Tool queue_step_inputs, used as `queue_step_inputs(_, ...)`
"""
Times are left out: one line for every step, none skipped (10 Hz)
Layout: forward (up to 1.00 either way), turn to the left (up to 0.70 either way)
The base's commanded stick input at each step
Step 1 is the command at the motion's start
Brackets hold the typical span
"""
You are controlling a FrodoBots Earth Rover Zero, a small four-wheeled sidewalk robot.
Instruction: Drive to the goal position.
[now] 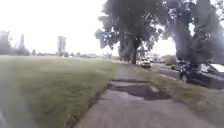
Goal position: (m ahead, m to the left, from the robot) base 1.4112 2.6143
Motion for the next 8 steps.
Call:
queue_step_inputs(0.7,-0.35)
queue_step_inputs(0.7,-0.35)
queue_step_inputs(0.7,-0.35)
queue_step_inputs(0.7,-0.33)
queue_step_inputs(0.7,-0.06)
queue_step_inputs(0.7,0.0)
queue_step_inputs(0.7,0.0)
queue_step_inputs(0.7,0.0)
